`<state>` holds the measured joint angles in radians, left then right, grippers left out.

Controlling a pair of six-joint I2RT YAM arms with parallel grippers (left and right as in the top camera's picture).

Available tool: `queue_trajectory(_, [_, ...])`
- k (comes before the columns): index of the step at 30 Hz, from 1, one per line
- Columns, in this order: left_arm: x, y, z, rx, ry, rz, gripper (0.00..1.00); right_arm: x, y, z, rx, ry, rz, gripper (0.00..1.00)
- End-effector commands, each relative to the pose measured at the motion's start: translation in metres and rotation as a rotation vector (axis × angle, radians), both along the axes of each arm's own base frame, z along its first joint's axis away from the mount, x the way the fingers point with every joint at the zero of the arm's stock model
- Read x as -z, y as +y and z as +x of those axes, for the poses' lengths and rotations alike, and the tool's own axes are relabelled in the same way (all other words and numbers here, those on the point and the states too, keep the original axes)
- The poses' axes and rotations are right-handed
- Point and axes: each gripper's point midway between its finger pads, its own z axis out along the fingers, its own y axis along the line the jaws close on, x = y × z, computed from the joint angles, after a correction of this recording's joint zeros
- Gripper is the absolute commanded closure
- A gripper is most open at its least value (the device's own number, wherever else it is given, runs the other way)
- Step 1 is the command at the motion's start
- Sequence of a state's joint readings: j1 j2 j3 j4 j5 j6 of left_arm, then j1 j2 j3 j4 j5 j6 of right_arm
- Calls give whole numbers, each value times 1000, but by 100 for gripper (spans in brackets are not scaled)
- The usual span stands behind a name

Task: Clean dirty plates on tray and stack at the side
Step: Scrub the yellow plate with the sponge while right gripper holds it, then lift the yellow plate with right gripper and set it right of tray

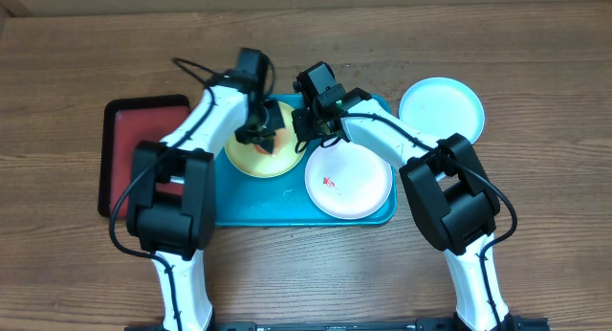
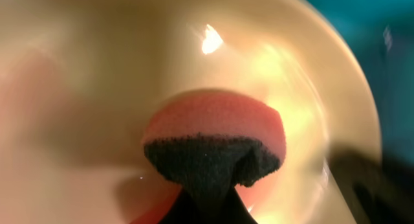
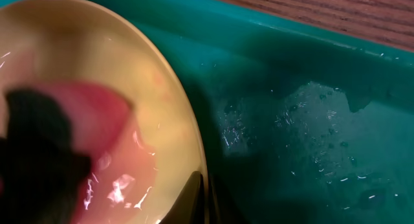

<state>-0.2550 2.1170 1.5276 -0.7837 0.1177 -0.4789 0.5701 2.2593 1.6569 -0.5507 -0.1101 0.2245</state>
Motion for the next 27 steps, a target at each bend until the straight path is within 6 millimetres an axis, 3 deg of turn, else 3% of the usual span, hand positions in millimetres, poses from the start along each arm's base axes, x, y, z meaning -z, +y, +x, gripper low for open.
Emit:
queue_trajectory(1, [10,-18,-20,185,52,-22,96,18,-14,-2,12,17,-67,96])
queue_trajectory(6, [10,-10,-42,313,125,14,96,18,-14,-2,12,17,-68,96])
queue_trajectory(11, [1,40,-48,245,200,206,96,18,-15,-3,12,18,-69,96])
queue_trajectory(18, [-48,114,-34,30,214,478,96,18,-15,-2,12,18,-69,96])
queue_trajectory(27, [-114,128,-1,-130,77,366,96,18,-15,-3,12,19,-70,96])
